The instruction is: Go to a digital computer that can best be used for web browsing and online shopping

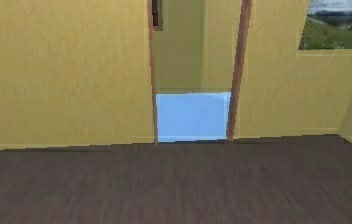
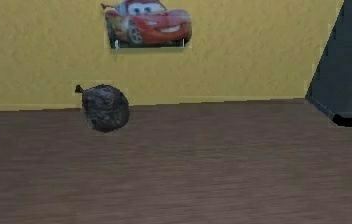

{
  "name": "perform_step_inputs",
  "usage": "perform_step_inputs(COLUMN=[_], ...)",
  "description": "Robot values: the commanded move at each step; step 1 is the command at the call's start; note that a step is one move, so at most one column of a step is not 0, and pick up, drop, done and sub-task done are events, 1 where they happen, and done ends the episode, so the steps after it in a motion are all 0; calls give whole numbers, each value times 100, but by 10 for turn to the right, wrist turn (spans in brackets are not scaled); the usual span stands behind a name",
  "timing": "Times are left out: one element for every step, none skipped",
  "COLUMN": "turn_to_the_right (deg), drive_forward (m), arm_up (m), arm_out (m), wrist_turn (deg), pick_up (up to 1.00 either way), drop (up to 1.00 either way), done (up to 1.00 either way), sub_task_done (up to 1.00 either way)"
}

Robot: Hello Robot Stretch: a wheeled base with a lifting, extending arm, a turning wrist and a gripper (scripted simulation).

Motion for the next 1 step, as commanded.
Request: perform_step_inputs(turn_to_the_right=[0], drive_forward=[100], arm_up=[0], arm_out=[0], wrist_turn=[0], pick_up=[0], drop=[0], done=[0], sub_task_done=[0])
